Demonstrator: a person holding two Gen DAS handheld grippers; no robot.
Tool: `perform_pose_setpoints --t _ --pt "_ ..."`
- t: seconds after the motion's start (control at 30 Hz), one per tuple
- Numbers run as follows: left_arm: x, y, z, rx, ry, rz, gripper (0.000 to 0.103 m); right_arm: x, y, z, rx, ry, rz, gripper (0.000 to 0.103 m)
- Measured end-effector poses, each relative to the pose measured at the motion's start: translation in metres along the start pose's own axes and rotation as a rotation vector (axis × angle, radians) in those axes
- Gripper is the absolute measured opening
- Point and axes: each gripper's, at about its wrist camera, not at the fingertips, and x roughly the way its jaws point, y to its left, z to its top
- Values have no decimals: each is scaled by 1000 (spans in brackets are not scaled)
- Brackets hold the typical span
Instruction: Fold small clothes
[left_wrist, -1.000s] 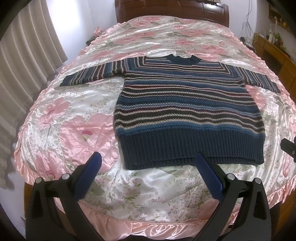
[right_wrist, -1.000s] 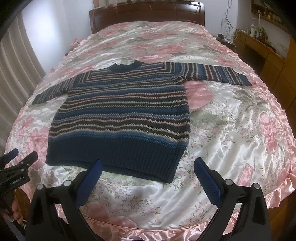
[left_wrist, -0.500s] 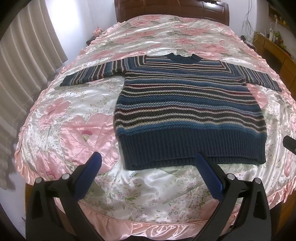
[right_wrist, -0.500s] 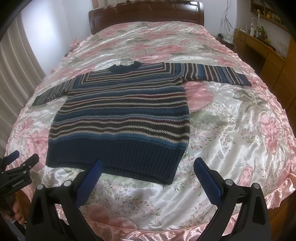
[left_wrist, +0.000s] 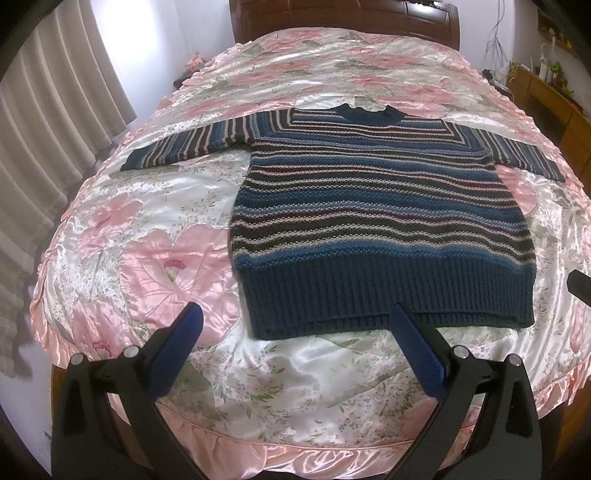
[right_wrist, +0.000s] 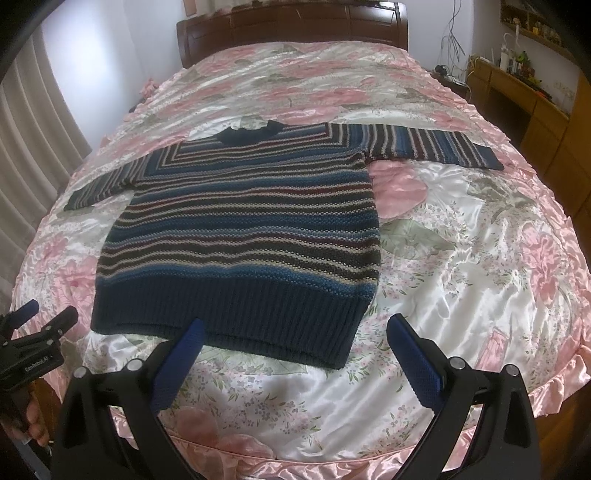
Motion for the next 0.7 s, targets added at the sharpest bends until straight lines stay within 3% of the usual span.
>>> perform_pose_setpoints --t 0.7 --pt "20 -8 7 13 26 22 100 26 -19 7 3 33 9 99"
